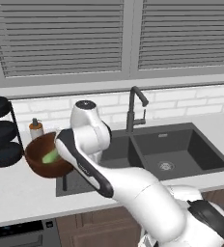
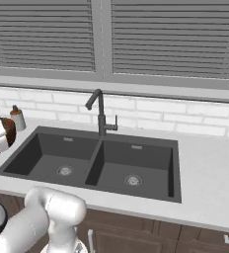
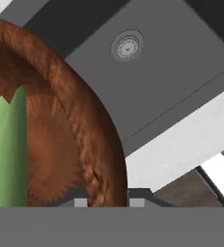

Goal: Pick the corn from the sink and place it in the bowl. Then pick the bowl and place it in the microwave. Then close the microwave door and press the start button.

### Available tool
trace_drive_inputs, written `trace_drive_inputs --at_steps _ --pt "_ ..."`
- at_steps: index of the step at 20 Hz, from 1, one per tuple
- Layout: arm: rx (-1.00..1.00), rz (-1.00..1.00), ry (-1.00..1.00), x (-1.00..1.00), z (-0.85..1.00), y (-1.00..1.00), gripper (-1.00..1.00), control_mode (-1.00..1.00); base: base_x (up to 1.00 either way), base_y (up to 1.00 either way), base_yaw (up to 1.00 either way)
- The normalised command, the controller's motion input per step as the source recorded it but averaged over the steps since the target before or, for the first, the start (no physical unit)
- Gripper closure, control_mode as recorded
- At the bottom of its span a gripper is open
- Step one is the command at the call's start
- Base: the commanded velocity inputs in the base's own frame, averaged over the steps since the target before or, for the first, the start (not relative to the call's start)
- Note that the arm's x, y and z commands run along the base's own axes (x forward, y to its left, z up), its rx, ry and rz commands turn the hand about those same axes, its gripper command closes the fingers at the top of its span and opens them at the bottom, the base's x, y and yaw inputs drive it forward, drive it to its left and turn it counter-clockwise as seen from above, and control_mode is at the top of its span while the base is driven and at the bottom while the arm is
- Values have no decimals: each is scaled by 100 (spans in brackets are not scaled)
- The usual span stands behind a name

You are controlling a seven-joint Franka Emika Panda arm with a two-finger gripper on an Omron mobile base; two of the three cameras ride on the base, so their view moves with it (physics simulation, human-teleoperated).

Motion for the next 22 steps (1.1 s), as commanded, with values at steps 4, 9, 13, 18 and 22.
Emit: trace_drive_inputs --at_steps 4,9,13,18,22 --pt "0 -31 -14 -57 60 -82 100 -100 0 0 0" --pt "0 -33 -7 -60 69 -80 100 -100 0 0 0" --pt "0 -38 0 -48 77 -93 100 -100 0 0 0" --pt "3 -36 9 -47 74 -93 100 -100 0 0 0" --pt "1 -26 17 -60 71 -74 100 -100 0 0 0"
